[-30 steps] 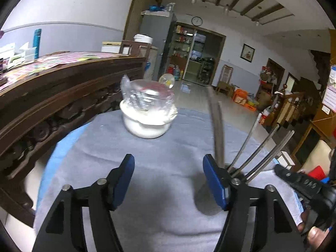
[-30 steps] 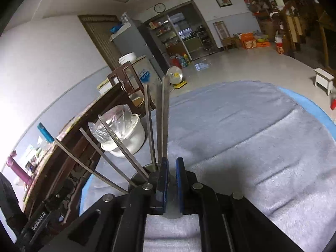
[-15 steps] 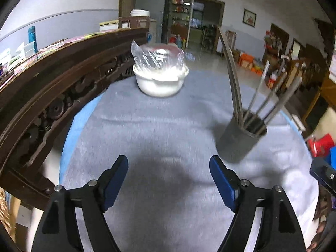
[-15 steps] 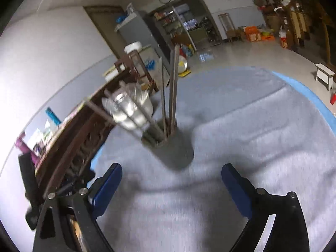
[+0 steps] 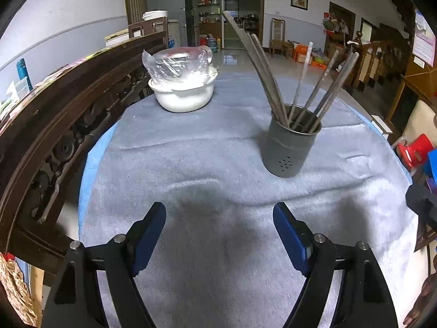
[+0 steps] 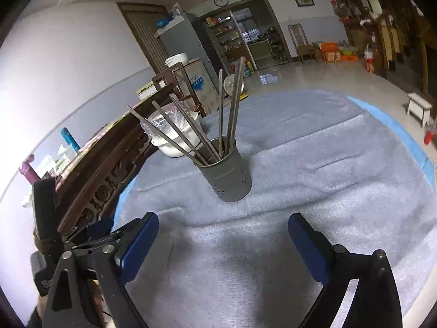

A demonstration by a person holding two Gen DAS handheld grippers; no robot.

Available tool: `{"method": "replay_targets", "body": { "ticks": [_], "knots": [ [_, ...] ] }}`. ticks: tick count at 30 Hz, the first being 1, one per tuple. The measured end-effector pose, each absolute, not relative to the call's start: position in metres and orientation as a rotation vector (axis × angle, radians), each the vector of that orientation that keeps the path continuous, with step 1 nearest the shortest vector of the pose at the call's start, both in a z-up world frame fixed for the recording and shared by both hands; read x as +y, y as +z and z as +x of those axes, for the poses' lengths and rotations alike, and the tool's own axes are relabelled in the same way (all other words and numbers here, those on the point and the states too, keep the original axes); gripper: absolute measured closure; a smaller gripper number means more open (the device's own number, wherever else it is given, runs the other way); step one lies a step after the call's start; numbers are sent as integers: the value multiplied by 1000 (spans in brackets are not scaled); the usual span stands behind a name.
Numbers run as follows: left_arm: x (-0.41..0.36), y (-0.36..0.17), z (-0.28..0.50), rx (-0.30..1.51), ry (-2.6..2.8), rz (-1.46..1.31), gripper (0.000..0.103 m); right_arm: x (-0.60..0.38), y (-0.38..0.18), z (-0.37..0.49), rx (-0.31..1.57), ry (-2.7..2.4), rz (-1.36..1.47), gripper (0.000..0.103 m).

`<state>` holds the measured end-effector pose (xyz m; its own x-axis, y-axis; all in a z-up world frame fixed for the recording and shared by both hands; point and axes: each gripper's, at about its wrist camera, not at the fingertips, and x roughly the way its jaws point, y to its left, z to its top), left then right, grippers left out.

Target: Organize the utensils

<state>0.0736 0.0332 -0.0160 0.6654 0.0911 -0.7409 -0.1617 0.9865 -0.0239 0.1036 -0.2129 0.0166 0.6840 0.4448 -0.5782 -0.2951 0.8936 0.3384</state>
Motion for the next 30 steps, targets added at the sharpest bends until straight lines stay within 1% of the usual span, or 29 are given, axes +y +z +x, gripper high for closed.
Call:
{"method": "replay_targets", "body": {
  "ticks": [6,9,10,11,12,21,30],
  "knots": [
    [34,-6,69,814,127,-124,22,-212,23,93,666,390,147,5],
    [31,-1,67,794,124,-109,17,-212,25,89,657,390,132,5],
    [30,1,66,786,127,-100,13,-211,25,88,656,391,130,5],
    [30,1,66,782,130,-97,5,-211,26,87,655,392,129,5],
    [30,3,66,777,130,-100,3,-211,26,86,652,392,127,5],
    [34,17,69,783,121,-115,3,-211,29,85,653,389,127,5],
    [29,32,67,727,107,-123,3,-206,34,81,638,392,100,5]
  ]
}}
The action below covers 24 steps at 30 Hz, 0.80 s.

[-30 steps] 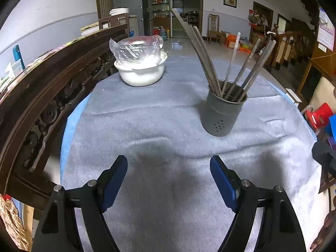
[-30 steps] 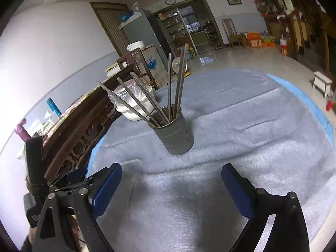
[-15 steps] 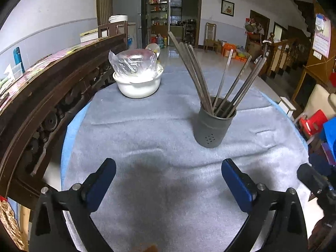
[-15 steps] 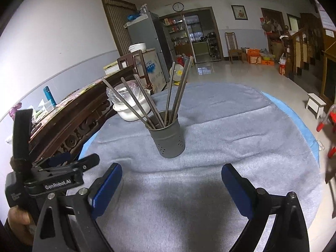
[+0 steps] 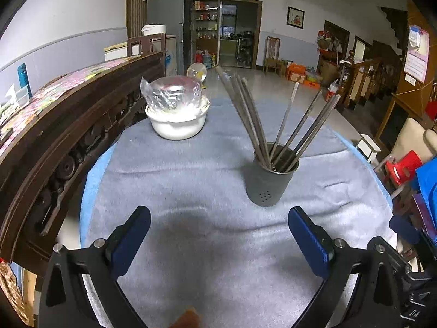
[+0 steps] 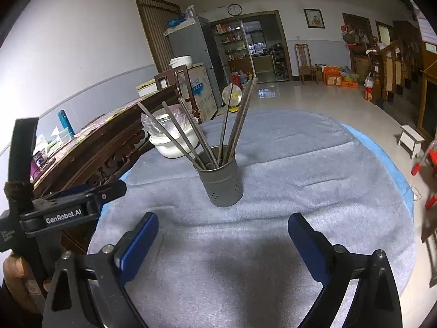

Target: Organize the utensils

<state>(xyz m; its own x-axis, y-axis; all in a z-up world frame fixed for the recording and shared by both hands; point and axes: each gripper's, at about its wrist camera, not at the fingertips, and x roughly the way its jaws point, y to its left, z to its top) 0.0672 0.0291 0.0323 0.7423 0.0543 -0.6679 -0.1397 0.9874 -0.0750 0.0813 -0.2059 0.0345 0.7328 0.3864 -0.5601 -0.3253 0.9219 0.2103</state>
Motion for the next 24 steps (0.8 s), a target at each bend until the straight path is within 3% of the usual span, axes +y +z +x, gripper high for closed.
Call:
{"method": "replay_targets", "body": {
  "ticks": [24],
  "knots": [
    [22,36,65,711,83,-95,3,-207,56,73,533,339,69,5]
  ]
}}
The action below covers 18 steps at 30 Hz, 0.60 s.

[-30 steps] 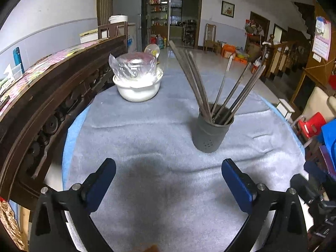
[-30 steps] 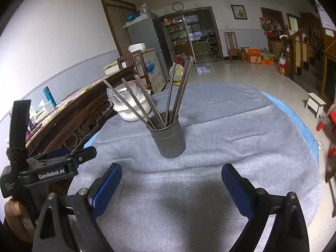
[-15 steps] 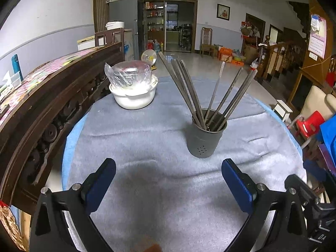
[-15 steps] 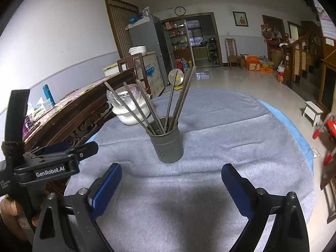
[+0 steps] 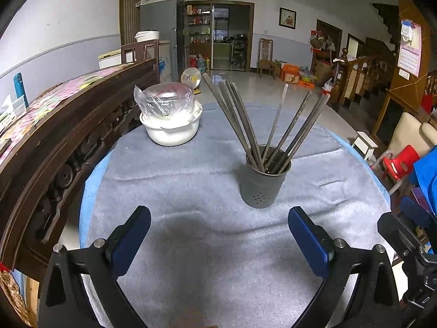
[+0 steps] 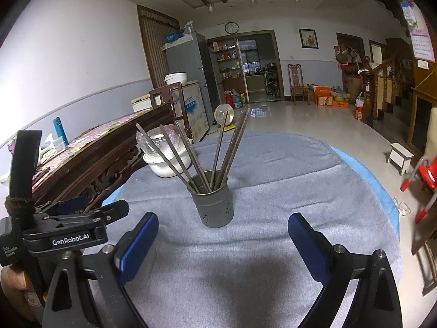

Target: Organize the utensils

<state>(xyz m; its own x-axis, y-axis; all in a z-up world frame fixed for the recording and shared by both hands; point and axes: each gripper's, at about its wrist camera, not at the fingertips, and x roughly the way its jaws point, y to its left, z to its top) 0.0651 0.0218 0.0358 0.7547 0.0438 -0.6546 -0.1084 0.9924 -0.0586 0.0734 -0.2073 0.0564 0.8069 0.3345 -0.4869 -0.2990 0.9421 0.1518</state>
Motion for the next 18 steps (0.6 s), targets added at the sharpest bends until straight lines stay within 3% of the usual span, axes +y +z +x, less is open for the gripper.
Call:
{"method": "replay_targets", "body": {
  "ticks": [18],
  "knots": [
    [15,41,64,688,63,-74,3,-210,60,71,526,340,68,5]
  ]
}}
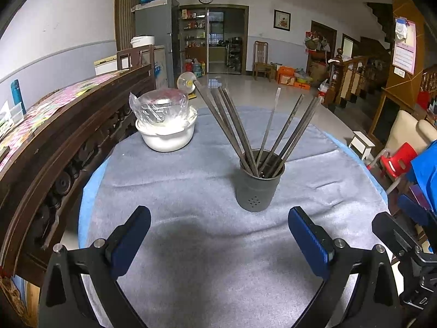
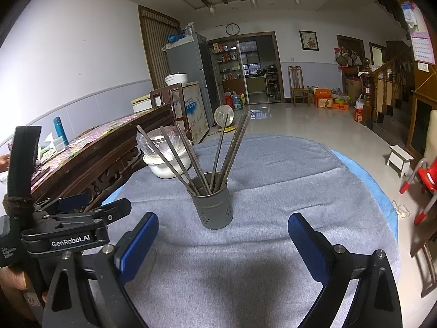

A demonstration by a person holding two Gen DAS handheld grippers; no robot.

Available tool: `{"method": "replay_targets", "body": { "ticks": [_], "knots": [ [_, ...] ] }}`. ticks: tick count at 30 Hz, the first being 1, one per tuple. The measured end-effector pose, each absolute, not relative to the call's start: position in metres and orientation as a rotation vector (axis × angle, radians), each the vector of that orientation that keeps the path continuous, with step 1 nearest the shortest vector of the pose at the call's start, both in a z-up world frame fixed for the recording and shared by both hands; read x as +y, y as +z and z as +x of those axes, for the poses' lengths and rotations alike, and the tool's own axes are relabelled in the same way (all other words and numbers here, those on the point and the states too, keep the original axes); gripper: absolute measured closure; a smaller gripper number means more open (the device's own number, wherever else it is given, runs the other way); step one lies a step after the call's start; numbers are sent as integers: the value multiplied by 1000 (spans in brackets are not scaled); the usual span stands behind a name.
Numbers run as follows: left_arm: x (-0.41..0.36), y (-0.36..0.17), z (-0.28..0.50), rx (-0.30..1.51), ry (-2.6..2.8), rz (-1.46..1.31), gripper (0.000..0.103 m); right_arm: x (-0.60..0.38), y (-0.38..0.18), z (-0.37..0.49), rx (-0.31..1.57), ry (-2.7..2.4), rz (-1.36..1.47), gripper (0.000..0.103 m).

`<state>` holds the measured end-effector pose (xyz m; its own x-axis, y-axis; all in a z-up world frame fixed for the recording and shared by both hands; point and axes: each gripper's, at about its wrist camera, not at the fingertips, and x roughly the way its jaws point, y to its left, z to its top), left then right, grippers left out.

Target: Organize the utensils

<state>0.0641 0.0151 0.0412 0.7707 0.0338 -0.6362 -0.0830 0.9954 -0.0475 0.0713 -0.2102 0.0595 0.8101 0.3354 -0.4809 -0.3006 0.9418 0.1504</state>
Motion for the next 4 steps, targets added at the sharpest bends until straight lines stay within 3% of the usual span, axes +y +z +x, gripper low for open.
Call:
{"method": "replay_targets", "body": {
  "ticks": [4],
  "knots": [
    [14,43,65,687,62,-72,3,-210,60,71,526,340,67,5]
  ]
}}
